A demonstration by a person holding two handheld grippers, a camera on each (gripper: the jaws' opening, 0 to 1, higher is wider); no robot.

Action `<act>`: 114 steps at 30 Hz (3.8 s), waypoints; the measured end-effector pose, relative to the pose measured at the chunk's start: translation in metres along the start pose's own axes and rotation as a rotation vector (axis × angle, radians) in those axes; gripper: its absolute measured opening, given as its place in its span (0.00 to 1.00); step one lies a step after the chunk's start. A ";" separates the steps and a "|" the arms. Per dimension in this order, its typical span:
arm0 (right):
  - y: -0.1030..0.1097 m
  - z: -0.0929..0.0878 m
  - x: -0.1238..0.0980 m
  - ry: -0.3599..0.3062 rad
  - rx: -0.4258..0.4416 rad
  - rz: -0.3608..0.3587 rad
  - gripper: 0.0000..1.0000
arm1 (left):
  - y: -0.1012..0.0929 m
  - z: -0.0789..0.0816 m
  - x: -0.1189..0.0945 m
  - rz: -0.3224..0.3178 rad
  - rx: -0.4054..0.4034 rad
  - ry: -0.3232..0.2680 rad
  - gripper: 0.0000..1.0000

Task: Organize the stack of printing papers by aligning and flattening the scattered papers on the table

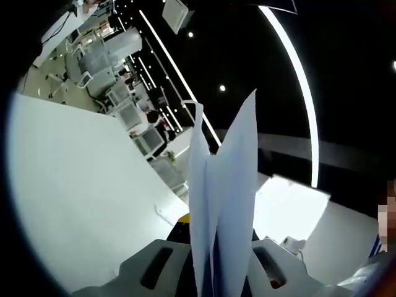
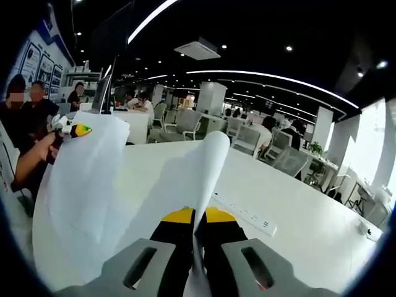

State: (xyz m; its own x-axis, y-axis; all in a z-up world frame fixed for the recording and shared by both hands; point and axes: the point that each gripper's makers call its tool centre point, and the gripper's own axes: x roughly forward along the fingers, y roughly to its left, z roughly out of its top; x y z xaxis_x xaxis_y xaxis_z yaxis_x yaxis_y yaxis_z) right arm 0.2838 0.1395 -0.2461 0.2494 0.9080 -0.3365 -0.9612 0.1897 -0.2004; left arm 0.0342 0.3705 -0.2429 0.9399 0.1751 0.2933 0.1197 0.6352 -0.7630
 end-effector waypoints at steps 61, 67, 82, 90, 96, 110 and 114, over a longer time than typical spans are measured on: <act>0.017 0.012 0.001 -0.024 -0.025 0.036 0.00 | -0.002 -0.006 0.000 0.003 0.003 0.011 0.06; 0.017 0.014 -0.001 -0.031 -0.026 0.036 0.00 | -0.003 -0.005 0.000 0.002 0.006 0.008 0.06; 0.015 0.013 -0.002 -0.035 -0.019 0.032 0.00 | 0.000 -0.011 0.005 0.000 -0.002 0.019 0.06; 0.015 0.013 -0.003 -0.041 -0.016 0.034 0.00 | -0.004 -0.013 0.005 -0.001 0.003 0.022 0.06; 0.017 0.015 -0.003 -0.050 -0.015 0.042 0.00 | 0.001 -0.017 0.009 0.008 0.002 0.032 0.06; 0.016 0.015 -0.003 -0.050 -0.006 0.037 0.00 | 0.005 -0.025 0.018 0.011 -0.011 0.052 0.06; 0.019 0.017 -0.003 -0.053 -0.014 0.042 0.00 | 0.005 -0.026 0.019 0.010 -0.010 0.057 0.06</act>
State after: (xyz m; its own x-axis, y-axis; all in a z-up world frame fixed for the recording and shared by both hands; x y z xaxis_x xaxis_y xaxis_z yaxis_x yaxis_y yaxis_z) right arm 0.2626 0.1466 -0.2332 0.2022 0.9336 -0.2957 -0.9688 0.1465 -0.2001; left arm 0.0609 0.3576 -0.2565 0.9577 0.1384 0.2524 0.1128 0.6262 -0.7715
